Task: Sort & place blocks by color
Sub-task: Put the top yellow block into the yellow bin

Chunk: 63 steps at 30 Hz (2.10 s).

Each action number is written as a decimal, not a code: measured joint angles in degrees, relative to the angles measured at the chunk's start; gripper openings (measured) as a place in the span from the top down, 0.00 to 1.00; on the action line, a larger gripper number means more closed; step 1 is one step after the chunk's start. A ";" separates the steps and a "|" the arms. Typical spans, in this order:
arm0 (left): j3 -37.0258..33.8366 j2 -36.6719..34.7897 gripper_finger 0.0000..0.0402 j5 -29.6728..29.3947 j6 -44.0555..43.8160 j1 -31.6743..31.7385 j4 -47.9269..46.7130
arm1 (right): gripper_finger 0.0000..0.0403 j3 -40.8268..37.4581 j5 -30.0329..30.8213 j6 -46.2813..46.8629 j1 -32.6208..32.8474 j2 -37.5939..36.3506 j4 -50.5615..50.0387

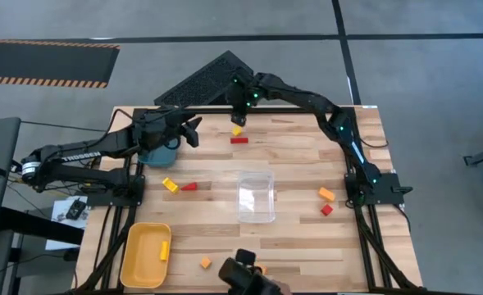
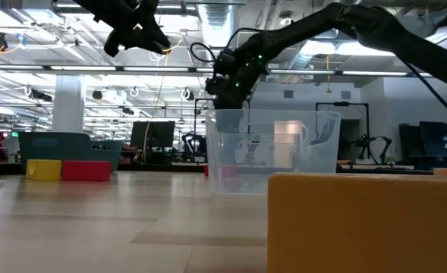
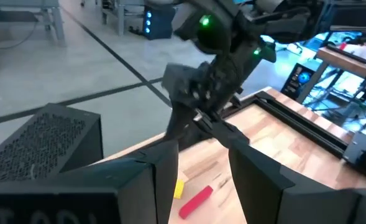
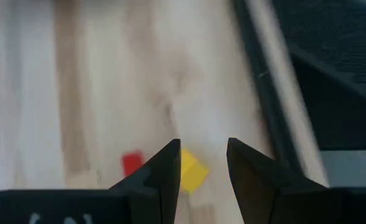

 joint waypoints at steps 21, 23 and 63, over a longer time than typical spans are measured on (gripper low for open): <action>0.00 0.00 0.67 5.06 2.49 4.96 -0.11 | 0.36 -1.10 7.16 33.76 4.10 3.95 -6.72; 0.00 0.00 0.67 6.19 2.37 5.69 -0.10 | 0.36 -1.10 5.99 35.76 4.01 5.61 -6.96; -0.01 -0.20 0.67 12.70 3.45 5.94 -8.60 | 0.63 6.70 2.36 -46.11 2.20 8.62 -9.95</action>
